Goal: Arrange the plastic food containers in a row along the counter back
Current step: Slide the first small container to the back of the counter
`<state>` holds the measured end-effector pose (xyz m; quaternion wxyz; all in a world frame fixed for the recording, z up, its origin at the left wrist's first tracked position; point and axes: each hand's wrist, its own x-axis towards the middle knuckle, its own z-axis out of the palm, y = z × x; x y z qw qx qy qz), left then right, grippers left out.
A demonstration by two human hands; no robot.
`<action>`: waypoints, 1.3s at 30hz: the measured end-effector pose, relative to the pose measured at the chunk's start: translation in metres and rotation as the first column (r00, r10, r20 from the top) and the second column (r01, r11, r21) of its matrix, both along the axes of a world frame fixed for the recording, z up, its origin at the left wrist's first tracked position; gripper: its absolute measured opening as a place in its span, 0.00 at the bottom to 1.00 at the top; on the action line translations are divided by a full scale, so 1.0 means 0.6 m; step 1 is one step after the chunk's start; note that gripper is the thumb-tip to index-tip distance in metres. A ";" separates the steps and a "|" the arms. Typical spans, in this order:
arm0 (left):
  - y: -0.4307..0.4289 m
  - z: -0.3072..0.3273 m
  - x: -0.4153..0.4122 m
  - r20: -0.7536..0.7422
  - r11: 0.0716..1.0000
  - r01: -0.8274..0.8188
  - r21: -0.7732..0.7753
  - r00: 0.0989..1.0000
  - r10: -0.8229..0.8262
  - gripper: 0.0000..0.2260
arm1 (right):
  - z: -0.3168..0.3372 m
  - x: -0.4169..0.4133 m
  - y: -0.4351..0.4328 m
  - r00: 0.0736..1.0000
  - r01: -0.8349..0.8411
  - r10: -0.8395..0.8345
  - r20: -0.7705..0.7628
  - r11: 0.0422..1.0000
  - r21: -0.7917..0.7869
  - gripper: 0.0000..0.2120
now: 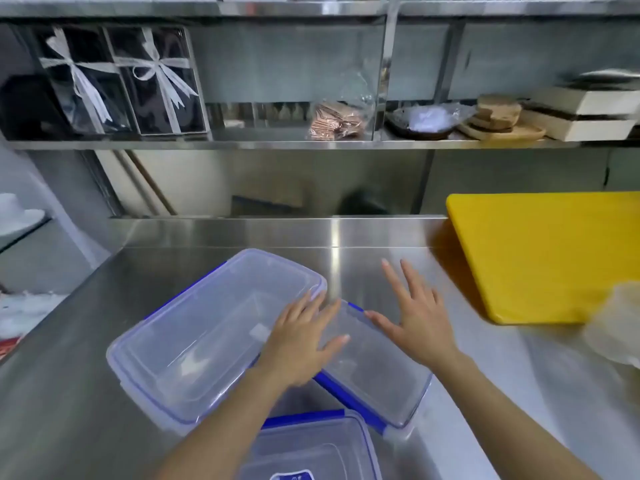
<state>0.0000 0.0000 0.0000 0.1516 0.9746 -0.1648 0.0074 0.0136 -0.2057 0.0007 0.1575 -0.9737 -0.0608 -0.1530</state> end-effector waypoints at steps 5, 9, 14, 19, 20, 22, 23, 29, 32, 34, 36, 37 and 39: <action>0.005 -0.026 -0.024 -0.357 0.973 0.227 0.045 0.913 -0.197 0.33 | -0.040 -0.003 -0.004 0.971 -0.073 0.051 -0.235 0.993 -0.088 0.41; 0.008 -0.032 -0.025 -0.297 0.975 0.222 0.035 0.933 -0.202 0.34 | -0.060 0.001 -0.009 0.901 -0.122 0.072 -0.427 0.988 -0.091 0.37; 0.003 -0.036 -0.022 -0.199 0.989 0.147 0.033 0.970 -0.138 0.34 | -0.070 0.003 -0.009 0.882 -0.117 0.063 -0.467 0.989 -0.087 0.34; -0.021 -0.051 -0.022 0.001 0.990 -0.136 -0.042 0.991 0.137 0.17 | -0.079 -0.002 -0.013 0.901 0.180 -0.223 -0.371 0.972 -0.149 0.33; -0.029 -0.054 -0.021 -0.021 0.983 -0.158 -0.097 0.987 0.157 0.13 | -0.081 -0.002 -0.015 0.890 0.237 -0.274 -0.364 0.961 -0.143 0.33; -0.045 -0.060 -0.020 -0.198 0.947 -0.191 -0.259 0.970 0.141 0.09 | -0.080 -0.001 -0.016 0.867 0.298 -0.320 -0.382 0.947 -0.116 0.33; -0.051 -0.062 -0.019 -0.299 0.921 -0.208 -0.330 0.948 0.107 0.11 | -0.080 0.000 -0.018 0.859 0.315 -0.328 -0.392 0.944 -0.101 0.34; -0.067 -0.066 -0.027 -0.429 0.886 -0.032 -0.462 0.883 -0.192 0.50 | -0.061 -0.036 -0.045 0.907 -0.012 0.010 -0.422 1.000 -0.002 0.52; -0.075 -0.070 -0.025 -0.452 0.950 0.083 -0.300 0.865 -0.218 0.53 | -0.060 -0.054 -0.060 0.859 -0.255 0.192 -0.474 0.964 -0.073 0.51; -0.082 -0.075 -0.019 -0.444 0.961 0.116 -0.252 0.868 -0.221 0.51 | -0.068 -0.055 -0.067 0.855 -0.299 0.209 -0.475 0.947 -0.122 0.48; -0.091 -0.078 -0.008 -0.438 0.966 0.125 -0.227 0.872 -0.216 0.50 | -0.073 -0.053 -0.074 0.864 -0.292 0.197 -0.464 0.946 -0.143 0.46; -0.097 -0.079 -0.001 -0.438 0.969 0.130 -0.210 0.874 -0.212 0.49 | -0.076 -0.049 -0.078 0.870 -0.286 0.192 -0.454 0.947 -0.147 0.46; -0.111 -0.077 0.020 -0.436 0.974 0.151 -0.166 0.875 -0.210 0.49 | -0.080 -0.036 -0.089 0.890 -0.266 0.186 -0.417 0.953 -0.142 0.47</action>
